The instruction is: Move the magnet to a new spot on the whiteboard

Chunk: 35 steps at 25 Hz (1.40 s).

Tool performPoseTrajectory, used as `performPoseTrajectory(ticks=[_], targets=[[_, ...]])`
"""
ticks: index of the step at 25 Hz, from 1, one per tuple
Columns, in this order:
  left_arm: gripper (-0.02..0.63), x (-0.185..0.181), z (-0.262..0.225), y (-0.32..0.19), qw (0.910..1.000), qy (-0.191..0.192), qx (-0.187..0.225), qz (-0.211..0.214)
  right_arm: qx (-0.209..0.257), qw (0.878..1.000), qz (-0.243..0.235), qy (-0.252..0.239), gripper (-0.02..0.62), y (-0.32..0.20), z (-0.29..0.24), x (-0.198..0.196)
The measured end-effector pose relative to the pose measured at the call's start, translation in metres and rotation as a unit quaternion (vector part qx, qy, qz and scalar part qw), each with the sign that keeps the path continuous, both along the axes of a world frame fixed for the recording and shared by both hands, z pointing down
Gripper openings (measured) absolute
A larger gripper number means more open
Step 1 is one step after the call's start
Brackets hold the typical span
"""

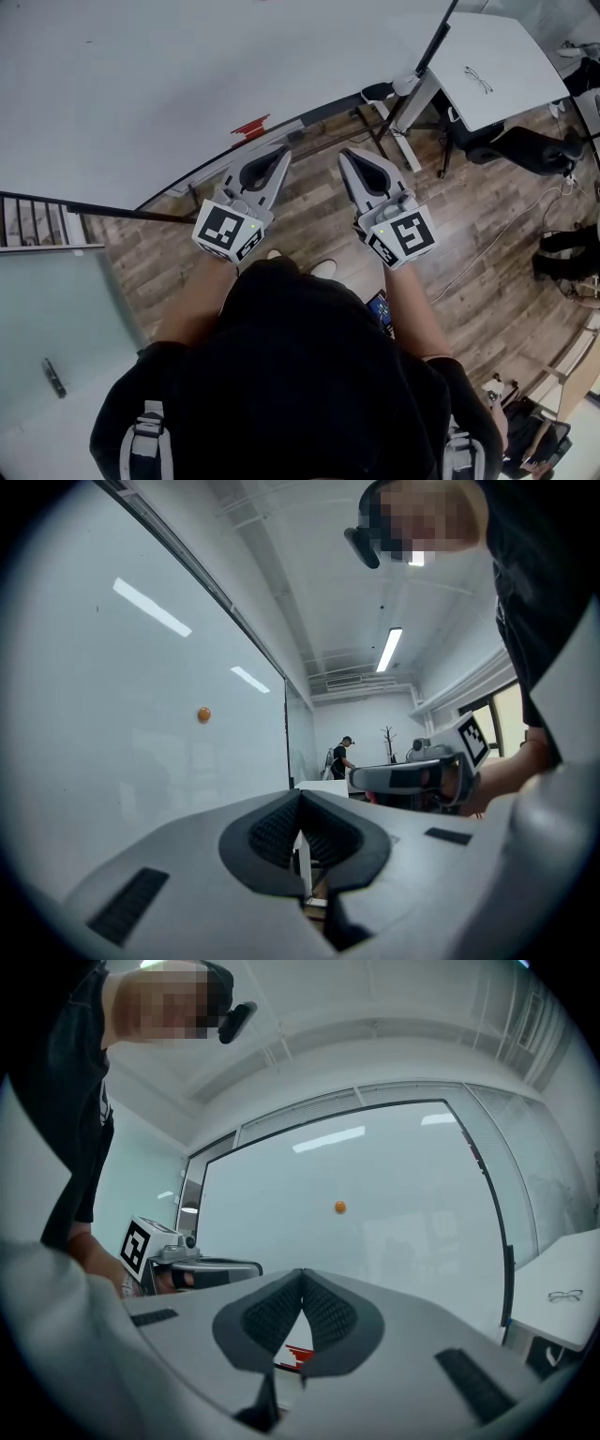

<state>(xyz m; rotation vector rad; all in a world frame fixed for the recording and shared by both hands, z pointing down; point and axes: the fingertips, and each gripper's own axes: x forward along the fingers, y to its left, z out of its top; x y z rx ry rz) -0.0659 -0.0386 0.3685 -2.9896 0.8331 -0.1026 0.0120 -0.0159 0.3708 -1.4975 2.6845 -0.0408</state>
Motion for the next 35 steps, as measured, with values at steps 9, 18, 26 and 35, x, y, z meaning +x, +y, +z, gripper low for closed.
performPoseTrajectory(ticks=[9, 18, 26, 35], targets=[[0.002, 0.0, 0.002, -0.024, 0.9997, 0.006, -0.003, -0.025, -0.006, 1.0, -0.029, 0.012, 0.0, -0.026, 0.01, -0.009], [0.002, -0.015, -0.001, -0.064, 0.9991, 0.019, -0.011, -0.036, -0.007, 0.999, -0.043, 0.028, 0.0, -0.065, 0.002, -0.029], [0.002, -0.036, -0.002, -0.104, 0.9988, 0.026, -0.014, -0.04, -0.007, 0.999, -0.034, 0.032, 0.0, -0.104, 0.0, -0.051], [0.002, -0.041, -0.001, -0.133, 0.9996, 0.022, -0.007, -0.017, -0.007, 0.999, -0.017, 0.044, 0.0, -0.141, 0.001, -0.067]])
